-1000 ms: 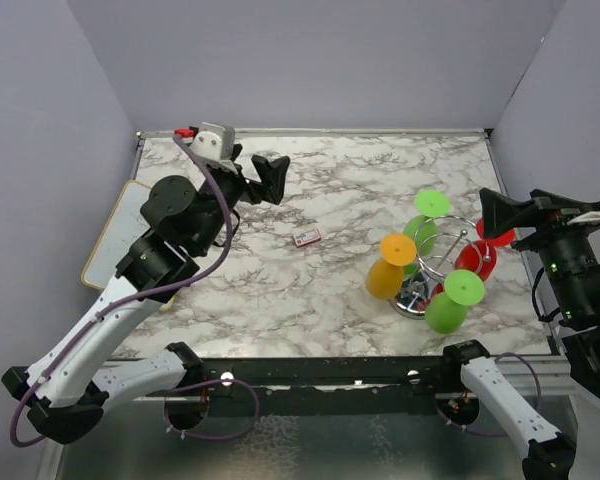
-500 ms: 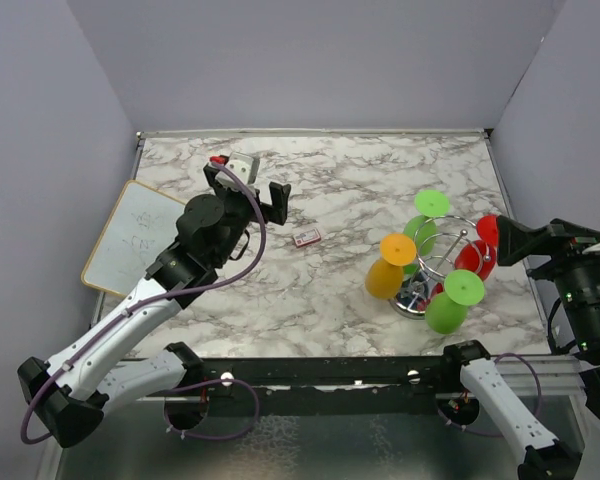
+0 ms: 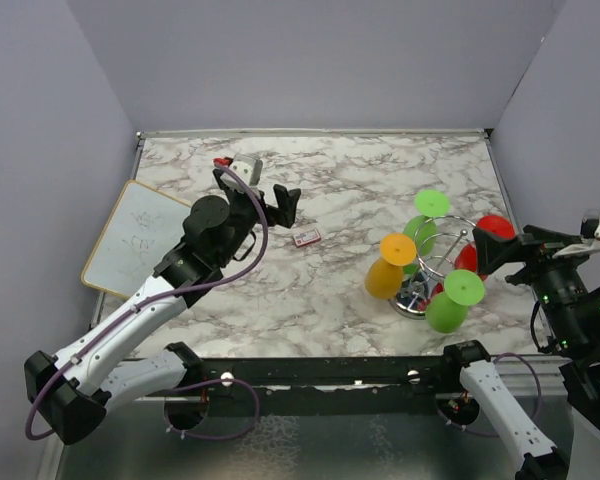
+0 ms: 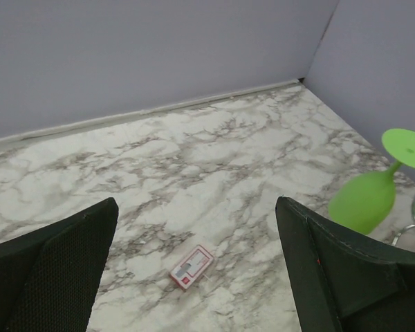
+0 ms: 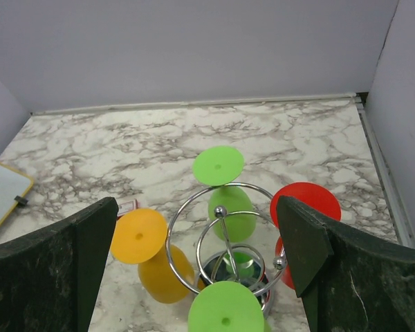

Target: Take the wine glass off the wine glass rack

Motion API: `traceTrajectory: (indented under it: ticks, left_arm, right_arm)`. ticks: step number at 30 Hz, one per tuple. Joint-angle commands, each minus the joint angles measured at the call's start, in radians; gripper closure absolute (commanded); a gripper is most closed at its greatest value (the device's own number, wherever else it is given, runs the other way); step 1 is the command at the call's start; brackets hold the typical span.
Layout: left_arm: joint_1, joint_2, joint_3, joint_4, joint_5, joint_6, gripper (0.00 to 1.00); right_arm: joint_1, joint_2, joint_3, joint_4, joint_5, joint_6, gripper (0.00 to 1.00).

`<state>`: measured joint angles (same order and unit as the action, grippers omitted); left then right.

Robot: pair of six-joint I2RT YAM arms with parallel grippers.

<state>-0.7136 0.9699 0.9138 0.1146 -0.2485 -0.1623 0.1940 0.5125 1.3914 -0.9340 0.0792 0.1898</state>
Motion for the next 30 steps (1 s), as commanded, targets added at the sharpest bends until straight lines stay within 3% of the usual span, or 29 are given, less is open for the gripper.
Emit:
traceTrajectory:
  ticks: [1,6,9,11,20,26,30]
  left_arm:
    - [0.003,0.045,0.058,-0.046,0.189,-0.194,0.01]
    - [0.005,0.086,0.044,-0.019,0.514,-0.507,0.01]
    - [0.001,0.112,-0.045,0.157,0.694,-0.780,0.01]
    - [-0.021,0.137,-0.101,0.265,0.742,-0.915,0.01]
    - [-0.195,0.218,-0.115,0.306,0.606,-0.957,0.02]
    - [-0.222,0.193,-0.157,0.304,0.509,-0.956,0.04]
    - [-0.219,0.124,-0.127,0.124,0.375,-0.846,0.01]
  right_arm:
    - [-0.009,-0.024,-0.024,0.059,-0.070,-0.001,0.00]
    - [-0.010,-0.066,-0.027,0.092,-0.080,-0.078,0.00]
    - [-0.011,-0.095,-0.026,0.114,-0.073,-0.104,0.00]
    - [-0.012,-0.114,-0.029,0.129,-0.080,-0.114,0.00]
    - [-0.010,-0.142,-0.045,0.143,-0.117,-0.157,0.01]
    - [0.022,-0.157,-0.068,0.142,-0.238,-0.258,0.00]
    - [0.114,-0.147,-0.081,0.126,-0.351,-0.359,0.00]
